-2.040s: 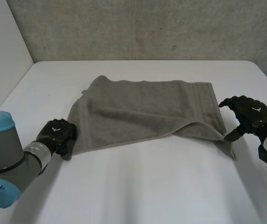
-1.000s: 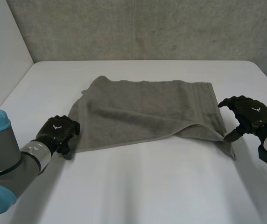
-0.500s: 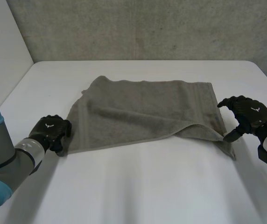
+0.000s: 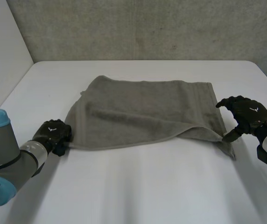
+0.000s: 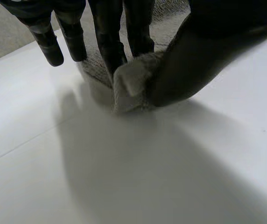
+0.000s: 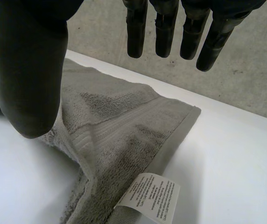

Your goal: Fold the towel.

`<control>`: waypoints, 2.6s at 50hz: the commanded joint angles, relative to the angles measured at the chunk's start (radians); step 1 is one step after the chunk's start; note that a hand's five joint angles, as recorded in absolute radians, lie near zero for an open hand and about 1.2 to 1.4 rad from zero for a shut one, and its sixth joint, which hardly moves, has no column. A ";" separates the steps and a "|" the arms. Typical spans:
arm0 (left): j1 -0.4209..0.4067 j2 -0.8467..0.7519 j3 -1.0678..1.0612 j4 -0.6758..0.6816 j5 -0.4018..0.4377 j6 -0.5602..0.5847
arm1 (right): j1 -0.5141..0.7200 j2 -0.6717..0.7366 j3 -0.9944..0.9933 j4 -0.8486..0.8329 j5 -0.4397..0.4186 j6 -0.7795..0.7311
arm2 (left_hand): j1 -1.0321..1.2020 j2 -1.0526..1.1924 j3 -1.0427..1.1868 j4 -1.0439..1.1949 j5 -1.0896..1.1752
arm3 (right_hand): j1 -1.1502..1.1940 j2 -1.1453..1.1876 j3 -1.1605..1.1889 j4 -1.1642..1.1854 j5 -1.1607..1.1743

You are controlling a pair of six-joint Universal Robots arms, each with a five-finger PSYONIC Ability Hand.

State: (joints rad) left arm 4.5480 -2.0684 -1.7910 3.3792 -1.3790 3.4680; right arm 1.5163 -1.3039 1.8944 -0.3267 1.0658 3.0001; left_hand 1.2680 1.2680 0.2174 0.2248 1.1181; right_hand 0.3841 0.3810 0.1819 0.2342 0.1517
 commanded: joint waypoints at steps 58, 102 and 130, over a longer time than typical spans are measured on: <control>0.078 0.205 0.028 -0.008 0.052 -0.109 | -0.024 0.158 -0.031 -0.017 0.025 -0.050 | 0.128 0.128 -0.043 -0.050 0.104 | 1.012 1.015 -0.007 -0.060 1.070; 0.062 0.528 -0.037 -0.199 0.169 -0.211 | -0.381 -0.239 -0.308 0.474 -0.516 -0.408 | 0.128 0.128 -0.043 -0.050 0.104 | 1.012 1.015 -0.007 -0.060 1.070; 0.032 0.295 0.358 -0.253 0.175 -0.239 | -0.157 -0.120 -0.612 0.368 -0.414 -0.336 | 0.128 0.128 -0.043 -0.050 0.104 | 1.012 1.015 -0.007 -0.060 1.070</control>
State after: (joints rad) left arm 4.5892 -1.6519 -1.4782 3.1670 -1.2058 3.2477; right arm 1.2500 -1.5065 1.3250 0.1090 0.5398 2.6606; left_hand 1.3116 1.2852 0.2174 0.2248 1.1568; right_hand 1.2772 1.3102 0.1820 0.2341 1.1594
